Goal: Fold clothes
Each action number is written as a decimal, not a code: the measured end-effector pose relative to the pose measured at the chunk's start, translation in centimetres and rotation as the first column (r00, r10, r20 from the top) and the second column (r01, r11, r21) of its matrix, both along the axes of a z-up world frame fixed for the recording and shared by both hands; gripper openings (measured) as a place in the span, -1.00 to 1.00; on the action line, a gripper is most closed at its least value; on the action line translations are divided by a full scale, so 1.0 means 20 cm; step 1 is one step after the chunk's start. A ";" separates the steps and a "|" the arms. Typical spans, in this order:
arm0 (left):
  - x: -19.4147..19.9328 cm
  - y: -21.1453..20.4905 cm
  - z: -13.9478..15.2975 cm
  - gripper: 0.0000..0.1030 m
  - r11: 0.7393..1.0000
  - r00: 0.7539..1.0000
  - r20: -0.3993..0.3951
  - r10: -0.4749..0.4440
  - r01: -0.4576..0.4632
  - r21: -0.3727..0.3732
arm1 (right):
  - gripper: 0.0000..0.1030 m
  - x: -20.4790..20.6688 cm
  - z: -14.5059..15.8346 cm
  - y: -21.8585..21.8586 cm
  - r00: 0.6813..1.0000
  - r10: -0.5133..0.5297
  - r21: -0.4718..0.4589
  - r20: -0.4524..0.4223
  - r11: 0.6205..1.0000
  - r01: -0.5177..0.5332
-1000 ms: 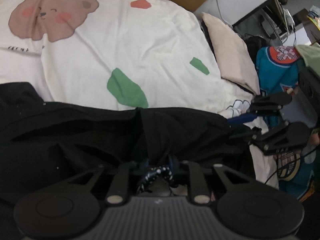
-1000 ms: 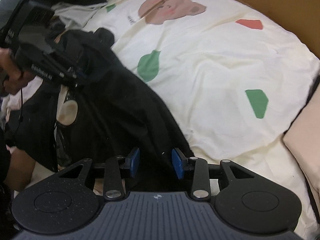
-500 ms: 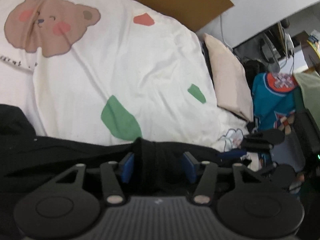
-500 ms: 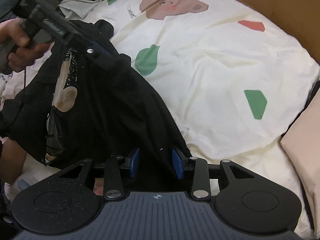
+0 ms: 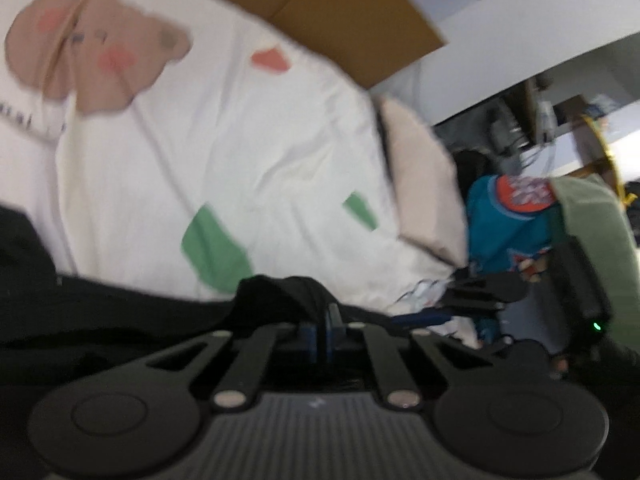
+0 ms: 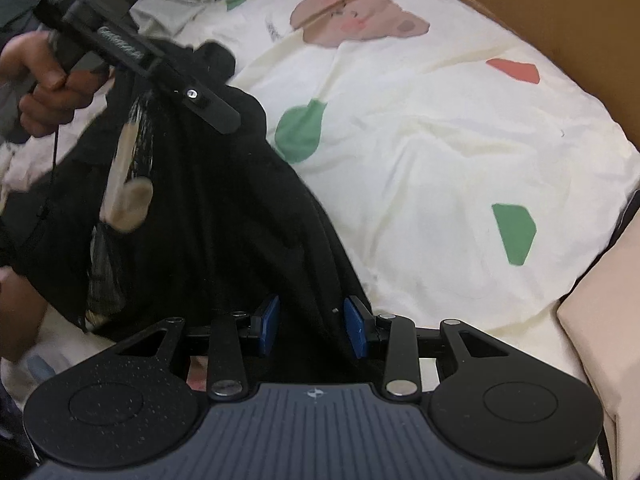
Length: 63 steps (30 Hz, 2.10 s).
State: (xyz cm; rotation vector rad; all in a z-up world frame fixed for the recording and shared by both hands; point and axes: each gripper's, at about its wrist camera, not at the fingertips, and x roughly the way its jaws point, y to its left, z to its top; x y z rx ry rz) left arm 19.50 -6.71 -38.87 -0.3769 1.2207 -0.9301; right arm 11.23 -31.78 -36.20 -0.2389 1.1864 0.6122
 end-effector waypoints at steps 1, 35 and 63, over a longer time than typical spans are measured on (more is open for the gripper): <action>0.00 0.00 0.03 -0.92 1.000 1.000 0.024 -0.007 0.007 -0.016 | -0.18 0.02 0.02 -0.01 1.000 -0.015 0.026 0.000 1.000 0.015; 0.05 0.10 -0.10 0.04 0.998 0.989 -0.139 0.060 -0.058 0.017 | -0.18 0.19 -0.01 0.11 0.998 0.028 0.153 -0.048 0.988 -0.021; 0.04 0.05 -0.23 -0.89 0.994 0.992 -0.086 0.092 -0.087 0.065 | -0.18 0.47 -0.13 0.25 0.993 0.019 0.237 -0.116 0.971 0.009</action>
